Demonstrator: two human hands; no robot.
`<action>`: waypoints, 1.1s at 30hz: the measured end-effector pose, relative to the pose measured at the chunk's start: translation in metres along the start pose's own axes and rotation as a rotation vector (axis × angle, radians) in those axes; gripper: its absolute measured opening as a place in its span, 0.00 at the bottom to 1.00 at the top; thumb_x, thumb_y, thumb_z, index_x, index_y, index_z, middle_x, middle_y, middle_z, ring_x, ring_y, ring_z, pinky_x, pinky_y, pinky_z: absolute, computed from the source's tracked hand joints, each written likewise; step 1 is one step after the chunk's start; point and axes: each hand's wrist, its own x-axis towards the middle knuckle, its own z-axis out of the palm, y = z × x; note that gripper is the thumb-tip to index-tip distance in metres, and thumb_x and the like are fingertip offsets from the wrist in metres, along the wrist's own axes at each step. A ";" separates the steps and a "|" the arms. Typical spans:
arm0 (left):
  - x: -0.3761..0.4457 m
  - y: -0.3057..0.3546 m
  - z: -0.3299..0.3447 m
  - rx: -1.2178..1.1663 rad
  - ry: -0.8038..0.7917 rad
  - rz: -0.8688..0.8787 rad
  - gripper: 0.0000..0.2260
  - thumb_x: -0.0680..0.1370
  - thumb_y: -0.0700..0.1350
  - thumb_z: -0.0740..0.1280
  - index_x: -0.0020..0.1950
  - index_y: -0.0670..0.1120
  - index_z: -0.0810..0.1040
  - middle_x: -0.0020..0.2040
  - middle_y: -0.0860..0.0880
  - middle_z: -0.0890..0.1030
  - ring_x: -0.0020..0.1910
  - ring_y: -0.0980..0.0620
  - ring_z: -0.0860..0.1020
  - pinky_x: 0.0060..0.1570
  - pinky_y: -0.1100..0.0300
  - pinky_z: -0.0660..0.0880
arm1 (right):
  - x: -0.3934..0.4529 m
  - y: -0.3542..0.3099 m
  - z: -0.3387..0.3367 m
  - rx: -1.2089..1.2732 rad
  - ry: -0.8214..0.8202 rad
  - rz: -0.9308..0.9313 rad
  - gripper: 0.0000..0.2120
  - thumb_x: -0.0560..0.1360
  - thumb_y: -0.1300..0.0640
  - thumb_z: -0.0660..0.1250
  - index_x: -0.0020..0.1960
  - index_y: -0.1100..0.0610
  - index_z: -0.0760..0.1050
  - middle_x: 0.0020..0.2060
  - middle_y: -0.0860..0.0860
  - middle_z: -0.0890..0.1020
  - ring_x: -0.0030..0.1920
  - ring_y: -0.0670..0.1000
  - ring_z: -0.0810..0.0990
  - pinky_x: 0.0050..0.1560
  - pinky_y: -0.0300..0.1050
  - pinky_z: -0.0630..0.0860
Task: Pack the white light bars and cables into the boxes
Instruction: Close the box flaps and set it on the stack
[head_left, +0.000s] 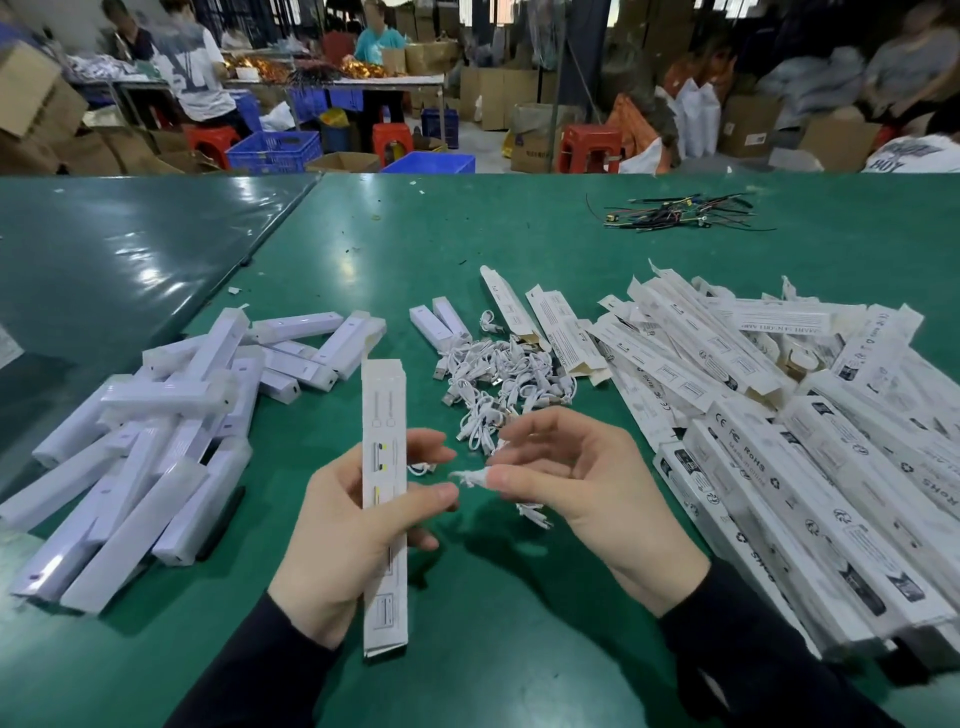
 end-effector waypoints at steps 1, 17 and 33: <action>-0.001 0.001 0.001 -0.004 -0.032 0.032 0.19 0.60 0.34 0.77 0.49 0.45 0.83 0.46 0.44 0.85 0.34 0.49 0.82 0.27 0.62 0.76 | 0.000 0.000 0.001 0.043 -0.021 0.028 0.13 0.65 0.68 0.78 0.42 0.51 0.83 0.38 0.55 0.86 0.36 0.50 0.82 0.45 0.46 0.81; -0.004 0.009 -0.004 -0.099 -0.166 0.072 0.17 0.54 0.41 0.79 0.41 0.51 0.85 0.34 0.41 0.83 0.19 0.53 0.72 0.20 0.67 0.69 | -0.005 -0.010 0.002 0.434 -0.477 0.530 0.14 0.69 0.49 0.72 0.48 0.57 0.86 0.47 0.52 0.86 0.45 0.50 0.85 0.44 0.37 0.80; -0.001 0.006 -0.003 -0.137 -0.236 -0.037 0.14 0.63 0.45 0.77 0.46 0.45 0.82 0.41 0.43 0.82 0.18 0.51 0.71 0.20 0.65 0.69 | 0.004 -0.010 -0.007 0.460 -0.095 0.352 0.11 0.60 0.64 0.75 0.43 0.60 0.86 0.40 0.55 0.86 0.36 0.47 0.83 0.36 0.34 0.79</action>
